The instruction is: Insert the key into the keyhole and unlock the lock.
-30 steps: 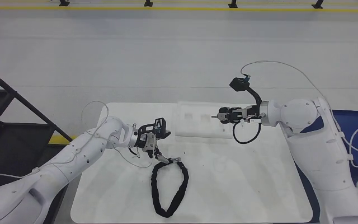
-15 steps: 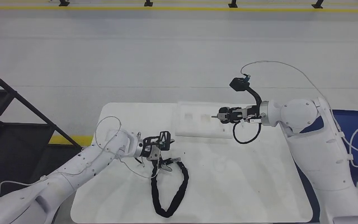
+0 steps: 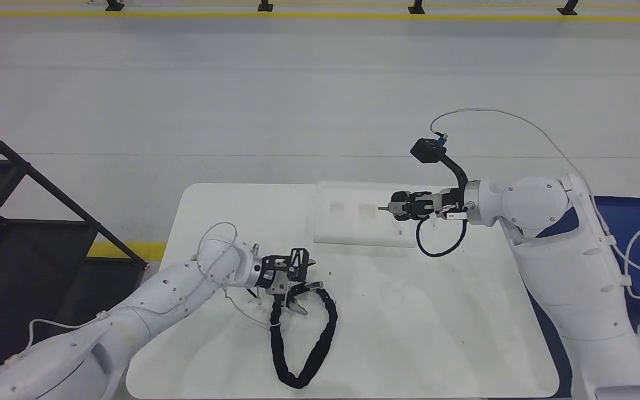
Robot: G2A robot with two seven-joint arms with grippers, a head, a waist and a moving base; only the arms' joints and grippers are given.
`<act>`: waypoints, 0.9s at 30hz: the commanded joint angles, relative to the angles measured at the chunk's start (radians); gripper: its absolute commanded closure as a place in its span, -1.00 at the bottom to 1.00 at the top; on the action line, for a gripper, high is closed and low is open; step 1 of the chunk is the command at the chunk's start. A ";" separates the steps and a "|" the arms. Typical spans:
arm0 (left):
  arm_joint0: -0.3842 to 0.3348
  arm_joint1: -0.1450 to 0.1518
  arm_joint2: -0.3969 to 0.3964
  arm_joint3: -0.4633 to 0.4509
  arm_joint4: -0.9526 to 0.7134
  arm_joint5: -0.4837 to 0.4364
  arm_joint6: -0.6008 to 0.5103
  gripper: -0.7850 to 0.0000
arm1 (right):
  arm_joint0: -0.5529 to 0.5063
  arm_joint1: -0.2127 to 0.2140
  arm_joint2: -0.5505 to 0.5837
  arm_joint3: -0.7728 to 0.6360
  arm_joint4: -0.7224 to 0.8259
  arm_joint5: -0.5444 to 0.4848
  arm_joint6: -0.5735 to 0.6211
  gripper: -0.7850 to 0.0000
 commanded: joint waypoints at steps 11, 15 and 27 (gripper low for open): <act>-0.004 -0.051 0.009 0.085 0.076 0.013 0.042 0.18 | 0.000 0.000 0.000 0.000 0.000 0.000 0.000 1.00; -0.003 -0.061 0.006 0.103 0.094 0.019 0.046 1.00 | 0.000 0.000 0.000 0.000 0.000 0.000 0.000 1.00; -0.006 -0.074 -0.031 0.105 0.095 0.020 0.055 1.00 | 0.000 0.000 0.000 0.000 0.000 0.000 0.000 1.00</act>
